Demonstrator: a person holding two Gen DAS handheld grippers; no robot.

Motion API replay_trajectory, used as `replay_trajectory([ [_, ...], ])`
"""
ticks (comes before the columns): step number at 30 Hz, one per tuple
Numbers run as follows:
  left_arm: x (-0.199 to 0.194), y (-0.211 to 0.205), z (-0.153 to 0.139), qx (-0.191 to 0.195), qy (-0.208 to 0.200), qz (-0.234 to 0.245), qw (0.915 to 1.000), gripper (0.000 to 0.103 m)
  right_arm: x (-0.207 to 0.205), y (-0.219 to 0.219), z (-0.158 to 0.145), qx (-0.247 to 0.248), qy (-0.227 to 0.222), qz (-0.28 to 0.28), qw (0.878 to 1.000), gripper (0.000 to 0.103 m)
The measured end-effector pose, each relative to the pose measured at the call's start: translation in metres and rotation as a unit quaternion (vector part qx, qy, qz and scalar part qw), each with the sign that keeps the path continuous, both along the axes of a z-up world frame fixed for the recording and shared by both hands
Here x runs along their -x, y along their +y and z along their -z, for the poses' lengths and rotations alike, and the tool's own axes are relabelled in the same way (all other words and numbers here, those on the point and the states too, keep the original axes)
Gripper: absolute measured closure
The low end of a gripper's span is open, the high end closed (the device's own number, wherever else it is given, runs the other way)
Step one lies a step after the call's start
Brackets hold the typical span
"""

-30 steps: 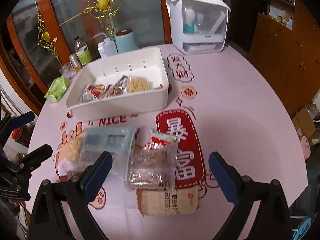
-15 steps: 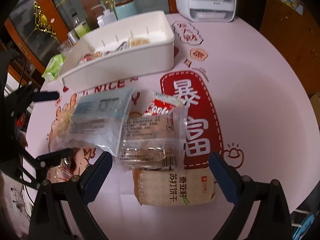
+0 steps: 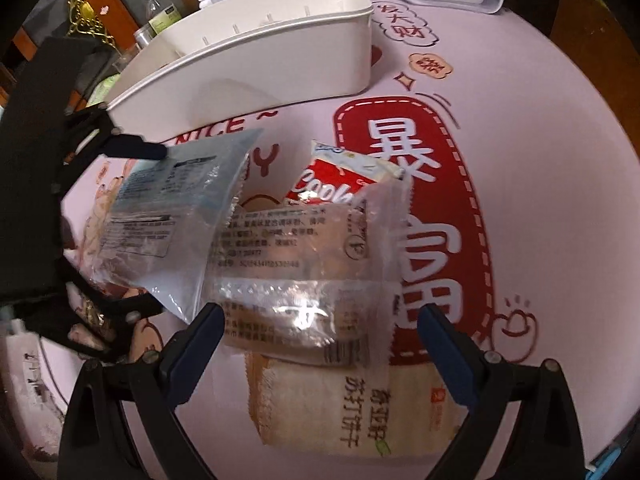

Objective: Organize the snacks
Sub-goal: 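Grasp the clear blue-labelled bag with the left tool while the right tool grasps the clear pastry bag, then carry both bags over the white tray and open both tools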

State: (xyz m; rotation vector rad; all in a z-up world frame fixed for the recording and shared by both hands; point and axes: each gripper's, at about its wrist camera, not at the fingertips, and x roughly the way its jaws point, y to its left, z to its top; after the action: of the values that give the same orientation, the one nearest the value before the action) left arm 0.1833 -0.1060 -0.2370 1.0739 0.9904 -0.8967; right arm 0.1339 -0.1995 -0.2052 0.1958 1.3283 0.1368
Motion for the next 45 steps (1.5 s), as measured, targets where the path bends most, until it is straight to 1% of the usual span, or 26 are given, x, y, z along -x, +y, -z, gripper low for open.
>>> replay_trajectory([
  [2,-0.005,-0.002,0.004,0.002,-0.007,-0.004,1.0,0.001,-0.004,-0.001,0.002,-0.012,0.001,-0.003,1.0,0.005],
  [5,-0.015,-0.008,0.006,0.009,-0.004,-0.017,0.9998,0.001,-0.011,0.001,0.004,-0.03,0.005,-0.01,0.999,0.005],
  [7,-0.022,-0.009,0.006,0.01,-0.005,-0.028,0.9996,0.004,-0.014,0.003,0.007,-0.029,0.009,-0.016,0.999,0.005],
  [9,-0.025,-0.009,0.004,0.012,-0.009,-0.036,0.9993,0.01,-0.018,0.006,0.011,-0.028,0.014,-0.022,0.999,0.005],
  [11,-0.03,-0.007,-0.002,0.023,-0.01,-0.054,0.9982,0.023,-0.021,0.012,0.012,-0.022,0.014,-0.032,0.999,0.005],
  [12,-0.033,-0.005,-0.007,0.031,-0.008,-0.067,0.9973,0.027,-0.022,0.015,0.012,-0.019,0.014,-0.035,0.999,0.005],
  [14,-0.039,-0.002,-0.016,0.039,-0.008,-0.089,0.9953,0.042,-0.025,0.021,0.013,-0.014,0.015,-0.039,0.999,0.005],
  [15,-0.042,0.0,-0.019,0.041,-0.005,-0.098,0.9943,0.047,-0.027,0.023,0.014,-0.013,0.016,-0.04,0.999,0.004],
  [17,-0.048,0.007,-0.026,0.051,0.01,-0.126,0.9906,0.052,-0.03,0.029,0.016,-0.003,0.019,-0.044,0.999,0.003],
  [19,-0.053,0.015,-0.033,0.068,0.026,-0.158,0.9847,0.056,-0.033,0.036,0.019,0.008,0.024,-0.047,0.999,0.003],
  [20,-0.057,0.021,-0.037,0.078,0.04,-0.181,0.9796,0.058,-0.036,0.038,0.02,0.01,0.026,-0.046,0.999,0.003],
  [22,-0.062,0.031,-0.042,0.09,0.058,-0.207,0.9724,0.06,-0.036,0.041,0.018,0.008,0.02,-0.045,0.999,0.009],
  [23,-0.061,0.037,-0.045,0.099,0.066,-0.223,0.9676,0.061,-0.034,0.043,0.015,0.01,0.016,-0.044,0.999,0.017],
  [24,-0.058,0.046,-0.045,0.108,0.071,-0.235,0.9634,0.062,-0.034,0.045,0.012,0.012,0.014,-0.045,0.999,0.021],
  [28,-0.048,0.068,-0.061,0.14,0.08,-0.277,0.9472,0.064,-0.03,0.053,0.001,0.039,0.002,-0.053,0.998,0.024],
  [29,-0.046,0.073,-0.065,0.15,0.084,-0.288,0.9422,0.064,-0.029,0.052,-0.004,0.036,0.0,-0.055,0.998,0.028],
  [31,-0.044,0.08,-0.073,0.169,0.095,-0.303,0.933,0.064,-0.026,0.053,-0.011,0.025,-0.002,-0.054,0.998,0.028],
  [35,-0.031,0.093,-0.097,0.205,0.1,-0.324,0.9183,0.064,-0.017,0.05,-0.042,0.018,-0.027,-0.048,0.998,0.028],
  [36,-0.03,0.092,-0.101,0.211,0.099,-0.326,0.9161,0.064,-0.011,0.047,-0.048,0.014,-0.032,-0.047,0.998,0.028],
  [39,-0.021,0.104,-0.124,0.238,0.098,-0.337,0.9054,0.064,-0.01,0.045,-0.075,0.011,-0.059,-0.048,0.997,0.028],
  [41,-0.018,0.113,-0.14,0.262,0.103,-0.344,0.8958,0.064,-0.013,0.045,-0.095,0.012,-0.081,-0.048,0.996,0.028],
  [45,-0.021,0.123,-0.167,0.291,0.102,-0.354,0.8829,0.064,-0.028,0.037,-0.127,-0.008,-0.114,-0.045,0.992,0.028],
])
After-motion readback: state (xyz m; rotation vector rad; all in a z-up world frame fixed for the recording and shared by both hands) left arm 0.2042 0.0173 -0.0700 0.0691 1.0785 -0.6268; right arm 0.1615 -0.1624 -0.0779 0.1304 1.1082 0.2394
